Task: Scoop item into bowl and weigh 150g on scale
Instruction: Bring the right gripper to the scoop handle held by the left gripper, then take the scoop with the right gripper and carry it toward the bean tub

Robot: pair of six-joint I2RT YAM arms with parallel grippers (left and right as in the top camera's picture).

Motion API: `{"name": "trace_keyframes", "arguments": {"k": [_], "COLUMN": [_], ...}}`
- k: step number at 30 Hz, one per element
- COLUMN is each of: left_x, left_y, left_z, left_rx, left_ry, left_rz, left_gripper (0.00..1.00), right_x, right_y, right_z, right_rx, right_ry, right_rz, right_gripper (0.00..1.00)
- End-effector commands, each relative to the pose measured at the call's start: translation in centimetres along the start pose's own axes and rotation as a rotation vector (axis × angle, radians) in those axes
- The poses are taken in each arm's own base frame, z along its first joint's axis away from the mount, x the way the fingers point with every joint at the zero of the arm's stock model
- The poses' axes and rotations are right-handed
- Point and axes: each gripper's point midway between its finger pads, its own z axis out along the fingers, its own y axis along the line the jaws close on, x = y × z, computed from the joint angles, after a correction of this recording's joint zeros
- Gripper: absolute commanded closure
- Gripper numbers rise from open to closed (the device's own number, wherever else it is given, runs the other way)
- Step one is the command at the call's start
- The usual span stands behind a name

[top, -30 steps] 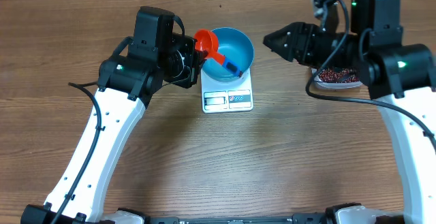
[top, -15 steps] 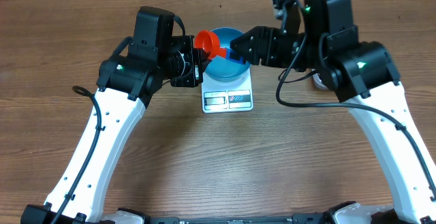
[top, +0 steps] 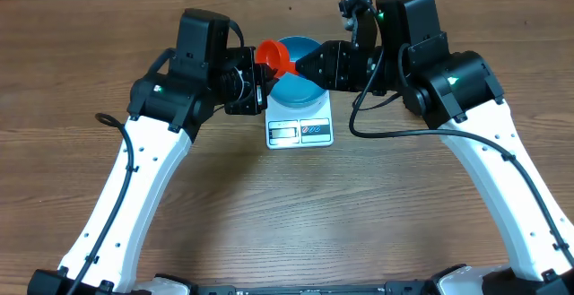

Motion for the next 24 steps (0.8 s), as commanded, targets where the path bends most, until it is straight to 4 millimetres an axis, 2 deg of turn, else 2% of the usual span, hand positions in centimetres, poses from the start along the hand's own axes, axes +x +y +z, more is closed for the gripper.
{"name": "trace_keyframes", "arguments": {"k": [1,9,13,20,24], "left_x": [0.45,0.41,0.41,0.40,0.40], "left_y": [-0.46,-0.58,-0.58,-0.57,-0.57], "left_z": [-0.52,-0.54,-0.54,-0.54,-0.54], "left_rx": [0.016,0.020,0.020,0.020,0.020], "left_ry": [0.016,0.016,0.016,0.016,0.016], "left_rz": [-0.015,-0.033,-0.033,-0.033,-0.033], "left_gripper": [0.96,0.96,0.96,0.96,0.96], "right_x": [0.16,0.34,0.35,0.20,0.16], "right_y": [0.86,1.34,1.34,1.44,1.45], "right_z": [0.21,0.27,0.27,0.27,0.27], "right_rx": [-0.020,-0.040,-0.040,-0.044,-0.044], "right_ry": [0.004,0.012,0.012,0.006,0.005], "right_rz": [-0.024,-0.029,-0.029,-0.033,-0.034], "right_gripper": [0.74,0.74,0.79,0.93,0.96]}}
